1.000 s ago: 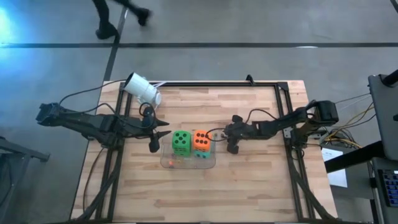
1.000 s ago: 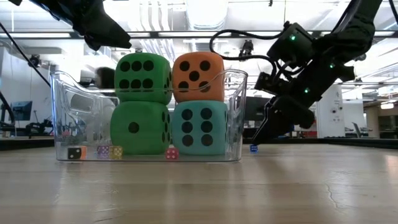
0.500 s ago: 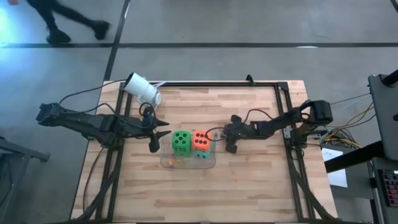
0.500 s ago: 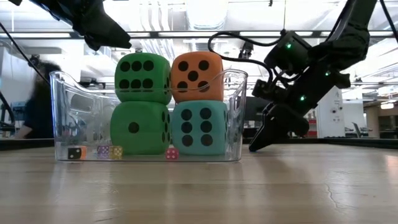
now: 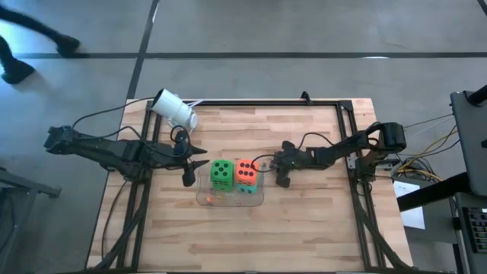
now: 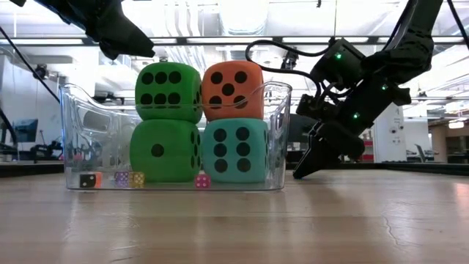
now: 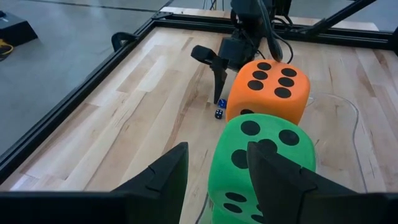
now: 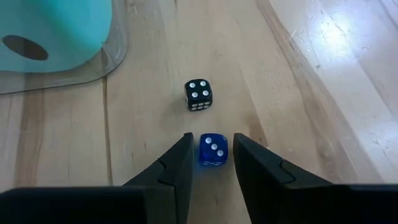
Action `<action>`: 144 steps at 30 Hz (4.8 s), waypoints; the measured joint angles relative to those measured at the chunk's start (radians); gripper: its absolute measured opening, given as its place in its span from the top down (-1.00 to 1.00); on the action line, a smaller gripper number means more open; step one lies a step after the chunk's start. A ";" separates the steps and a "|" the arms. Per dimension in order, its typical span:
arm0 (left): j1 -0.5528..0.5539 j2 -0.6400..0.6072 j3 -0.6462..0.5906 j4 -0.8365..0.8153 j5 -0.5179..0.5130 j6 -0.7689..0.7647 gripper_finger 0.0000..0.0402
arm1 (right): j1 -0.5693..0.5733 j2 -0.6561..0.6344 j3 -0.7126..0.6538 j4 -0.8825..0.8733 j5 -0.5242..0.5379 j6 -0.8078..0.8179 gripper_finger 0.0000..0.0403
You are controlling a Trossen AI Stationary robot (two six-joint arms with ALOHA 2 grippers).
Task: Pick & Place Dice
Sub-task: Put the small blue die into the transparent bin, then adjust the transparent bin
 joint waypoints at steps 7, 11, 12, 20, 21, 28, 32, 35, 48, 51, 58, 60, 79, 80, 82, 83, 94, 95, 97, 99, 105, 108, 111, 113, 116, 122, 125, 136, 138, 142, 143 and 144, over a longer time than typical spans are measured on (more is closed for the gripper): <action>0.000 0.000 0.000 0.000 0.000 0.000 0.15 | 0.002 0.000 0.000 -0.002 -0.006 0.000 0.65; 0.000 0.000 0.000 0.000 0.000 -0.002 0.15 | 0.002 0.000 -0.001 -0.003 -0.005 -0.002 0.76; 0.000 0.000 0.000 0.000 0.000 -0.002 0.15 | 0.002 0.000 -0.001 -0.003 -0.005 -0.004 0.77; 0.000 0.000 0.000 0.000 0.000 -0.003 0.15 | 0.002 0.000 -0.001 -0.003 -0.004 -0.011 0.75; 0.000 0.000 0.000 0.000 0.000 -0.003 0.15 | 0.002 0.000 -0.001 -0.003 -0.004 -0.012 0.74; 0.000 0.000 0.000 0.000 0.000 -0.003 0.15 | 0.003 -0.019 -0.002 -0.018 -0.004 -0.030 0.74; 0.000 0.000 0.000 -0.001 0.000 -0.003 0.15 | 0.015 -0.063 -0.004 -0.040 -0.005 -0.031 0.74; 0.000 0.000 0.000 -0.001 0.000 -0.003 0.15 | 0.028 -0.118 0.011 -0.105 -0.003 -0.030 0.74; 0.000 0.000 0.000 -0.001 0.000 -0.003 0.15 | 0.136 -0.401 0.091 -0.311 0.053 -0.033 0.74; 0.000 0.000 0.000 -0.002 0.000 -0.003 0.15 | 0.176 -0.426 0.105 -0.301 0.053 -0.052 0.74; 0.000 0.000 0.000 -0.005 0.000 -0.003 0.15 | 0.274 -0.390 0.150 -0.248 0.040 -0.087 0.74; 0.000 0.000 0.000 -0.006 0.000 -0.003 0.15 | 0.292 -0.369 0.174 -0.235 0.038 -0.090 0.74; 0.000 0.000 0.000 -0.012 0.000 -0.003 0.15 | 0.324 -0.062 0.373 -0.206 -0.118 -0.169 0.74; 0.000 0.000 0.000 -0.011 0.000 -0.003 0.15 | 0.323 -0.052 0.379 -0.206 -0.118 -0.169 0.74; 0.000 0.000 0.000 -0.012 0.000 -0.003 0.15 | 0.323 -0.040 0.386 -0.205 -0.118 -0.169 0.74; 0.000 0.000 0.000 -0.011 0.000 -0.003 0.15 | 0.323 -0.038 0.388 -0.207 -0.118 -0.169 0.74; 0.000 0.000 0.000 -0.013 0.000 -0.004 0.15 | 0.323 -0.042 0.385 -0.209 -0.118 -0.168 0.74; 0.000 0.000 0.000 -0.013 0.000 -0.004 0.15 | 0.323 -0.042 0.385 -0.215 -0.118 -0.168 0.74; 0.000 0.000 0.000 -0.012 0.000 -0.005 0.15 | 0.322 -0.042 0.385 -0.226 -0.118 -0.165 0.74; 0.000 0.000 0.000 -0.012 0.000 -0.005 0.15 | 0.322 -0.042 0.385 -0.234 -0.118 -0.158 0.74; 0.000 0.000 0.000 -0.012 0.000 -0.005 0.15 | 0.322 -0.039 0.385 -0.237 -0.115 -0.143 0.61; 0.000 0.000 0.000 -0.012 0.000 -0.005 0.15 | 0.322 -0.039 0.385 -0.236 -0.115 -0.158 0.50; 0.000 0.000 0.000 -0.012 0.000 -0.005 0.15 | 0.322 -0.040 0.385 -0.239 -0.115 -0.160 0.39; 0.000 0.000 0.000 -0.012 0.000 -0.005 0.15 | 0.322 -0.040 0.393 -0.271 -0.115 -0.160 0.32; 0.000 0.000 0.000 -0.012 0.000 -0.005 0.15 | 0.322 -0.044 0.421 -0.373 -0.113 -0.156 0.27; 0.000 0.000 0.000 -0.011 0.000 -0.003 0.15 | 0.322 -0.044 0.495 -0.511 -0.113 -0.157 0.25; 0.000 0.000 0.000 -0.011 0.000 -0.003 0.15 | 0.322 -0.045 0.525 -0.513 -0.113 -0.161 0.28; 0.000 0.000 0.000 -0.011 0.000 -0.028 0.15 | 0.322 -0.046 0.575 -0.639 -0.115 -0.124 0.36; 0.000 0.000 0.000 -0.011 0.000 -0.029 0.15 | 0.322 -0.046 0.563 -0.649 -0.115 -0.120 0.36; 0.000 0.000 0.000 -0.011 0.000 -0.029 0.15 | 0.322 -0.045 0.559 -0.658 -0.115 -0.120 0.34; 0.000 0.000 0.000 -0.011 0.000 -0.029 0.15 | 0.322 -0.046 0.561 -0.659 -0.115 -0.120 0.35; 0.000 0.000 0.000 -0.011 0.000 -0.029 0.15 | 0.322 -0.045 0.564 -0.661 -0.115 -0.124 0.35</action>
